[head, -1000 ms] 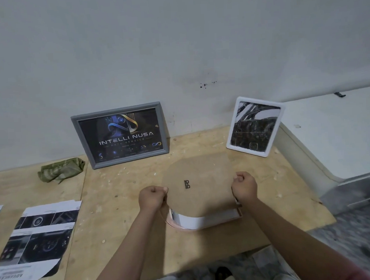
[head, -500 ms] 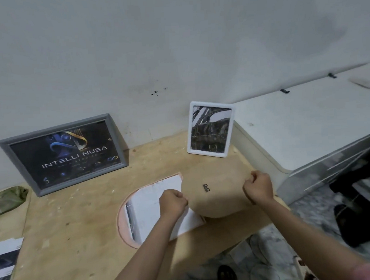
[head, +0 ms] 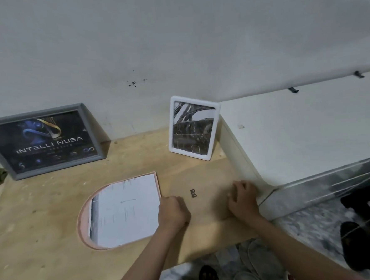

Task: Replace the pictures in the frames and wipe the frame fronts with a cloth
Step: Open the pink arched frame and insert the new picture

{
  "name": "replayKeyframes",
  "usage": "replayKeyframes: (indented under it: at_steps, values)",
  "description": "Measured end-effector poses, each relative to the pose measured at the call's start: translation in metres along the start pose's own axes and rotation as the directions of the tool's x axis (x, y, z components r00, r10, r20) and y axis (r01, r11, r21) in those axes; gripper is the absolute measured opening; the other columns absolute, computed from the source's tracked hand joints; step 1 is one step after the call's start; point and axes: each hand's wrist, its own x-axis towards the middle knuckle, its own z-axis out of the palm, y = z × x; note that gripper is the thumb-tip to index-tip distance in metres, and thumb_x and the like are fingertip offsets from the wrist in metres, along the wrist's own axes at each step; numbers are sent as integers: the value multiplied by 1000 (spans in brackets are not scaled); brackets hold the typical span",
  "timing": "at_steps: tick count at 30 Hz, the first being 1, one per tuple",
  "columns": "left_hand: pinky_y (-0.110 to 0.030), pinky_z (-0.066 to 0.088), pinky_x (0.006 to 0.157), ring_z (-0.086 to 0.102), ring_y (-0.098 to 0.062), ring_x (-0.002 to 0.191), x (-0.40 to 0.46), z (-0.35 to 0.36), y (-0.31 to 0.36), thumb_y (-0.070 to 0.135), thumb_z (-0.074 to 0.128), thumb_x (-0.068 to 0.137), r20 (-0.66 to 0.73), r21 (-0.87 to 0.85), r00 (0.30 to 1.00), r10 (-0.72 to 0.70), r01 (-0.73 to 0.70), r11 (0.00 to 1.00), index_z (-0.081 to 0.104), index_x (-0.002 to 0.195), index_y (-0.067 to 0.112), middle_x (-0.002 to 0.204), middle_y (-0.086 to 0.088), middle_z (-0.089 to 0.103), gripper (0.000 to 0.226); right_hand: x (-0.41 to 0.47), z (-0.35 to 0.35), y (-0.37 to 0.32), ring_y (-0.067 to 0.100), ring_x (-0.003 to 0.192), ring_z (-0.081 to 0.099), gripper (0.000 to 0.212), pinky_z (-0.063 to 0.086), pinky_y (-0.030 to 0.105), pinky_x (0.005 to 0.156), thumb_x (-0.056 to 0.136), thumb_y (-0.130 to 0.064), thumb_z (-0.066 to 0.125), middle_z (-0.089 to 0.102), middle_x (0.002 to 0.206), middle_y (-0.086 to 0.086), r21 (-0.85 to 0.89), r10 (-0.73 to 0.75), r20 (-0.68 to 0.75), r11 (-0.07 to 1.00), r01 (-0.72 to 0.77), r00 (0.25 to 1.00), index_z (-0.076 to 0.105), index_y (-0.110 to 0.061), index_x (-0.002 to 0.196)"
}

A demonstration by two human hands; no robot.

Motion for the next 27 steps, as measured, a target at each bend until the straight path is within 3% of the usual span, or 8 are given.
replayKeyframes:
  at_steps: [3, 6, 9, 12, 14, 19, 22, 27]
  values:
    - [-36, 49, 86, 56, -37, 103, -5, 10, 5, 12, 59, 80, 11, 140, 999, -30, 29, 990, 61, 106, 0, 121, -21, 46, 29, -1, 7, 9, 40, 98, 45, 36, 39, 42, 81, 79, -16, 54, 49, 106, 23, -42, -41, -38, 998, 40, 998, 56, 3, 108]
    - [-37, 49, 89, 54, -36, 107, -6, 14, 7, 12, 60, 81, 14, 178, 999, -50, 46, 983, 58, 113, -1, 125, -21, 42, 35, 0, 14, 13, 43, 87, 50, 44, 43, 46, 75, 72, -23, 37, 52, 97, 27, -68, -86, -73, 994, 81, 994, 58, 4, 100]
    - [-35, 49, 86, 54, -35, 107, -7, 11, 8, 13, 61, 81, -6, 147, 999, -46, 46, 988, 57, 111, 1, 123, -19, 43, 33, 2, 15, 7, 45, 96, 50, 52, 43, 48, 81, 71, -27, 26, 50, 109, 30, -84, -93, -16, 992, 91, 996, 55, 2, 103]
    - [-35, 47, 79, 55, -34, 99, -8, 8, 2, 18, 54, 86, -122, 37, 992, 33, -29, 999, 59, 97, 2, 110, -18, 50, 20, 2, 18, -9, 50, 103, 53, 46, 45, 54, 88, 64, -8, 58, 52, 117, 34, -91, -112, -19, 990, 110, 994, 57, 5, 108]
    - [-31, 43, 71, 55, -31, 95, -7, 7, -7, 24, 50, 89, -227, -23, 970, 82, -89, 996, 59, 90, 6, 101, -16, 54, 20, 1, 25, -22, 50, 101, 57, 54, 48, 57, 87, 55, 2, 68, 56, 115, 33, -79, -197, -32, 978, 194, 980, 60, 5, 108]
    - [-31, 43, 77, 55, -28, 103, -13, -12, -39, 27, 53, 91, -398, -80, 917, 36, -74, 994, 64, 108, 7, 111, -13, 56, 28, -14, 38, -68, 37, 129, 41, 50, 32, 48, 109, 80, -16, 48, 45, 139, 16, -33, -306, 21, 951, 307, 952, 52, -7, 129]
    - [-34, 43, 79, 53, -30, 106, -18, -26, -66, 22, 55, 89, -416, -91, 908, -49, 12, 996, 61, 116, 7, 116, -15, 54, 32, -17, 52, -93, 25, 134, 35, 52, 32, 37, 111, 88, -22, 44, 39, 145, 6, -22, -352, 99, 934, 356, 931, 41, -14, 139]
    - [-38, 43, 86, 50, -35, 110, -23, -57, -120, 22, 61, 83, -369, -117, 916, -159, 124, 985, 57, 119, 2, 119, -19, 51, 41, -25, 80, -139, 22, 132, 36, 48, 33, 35, 110, 92, -24, 44, 43, 142, 3, -38, -449, 179, 886, 463, 875, 40, -15, 139]
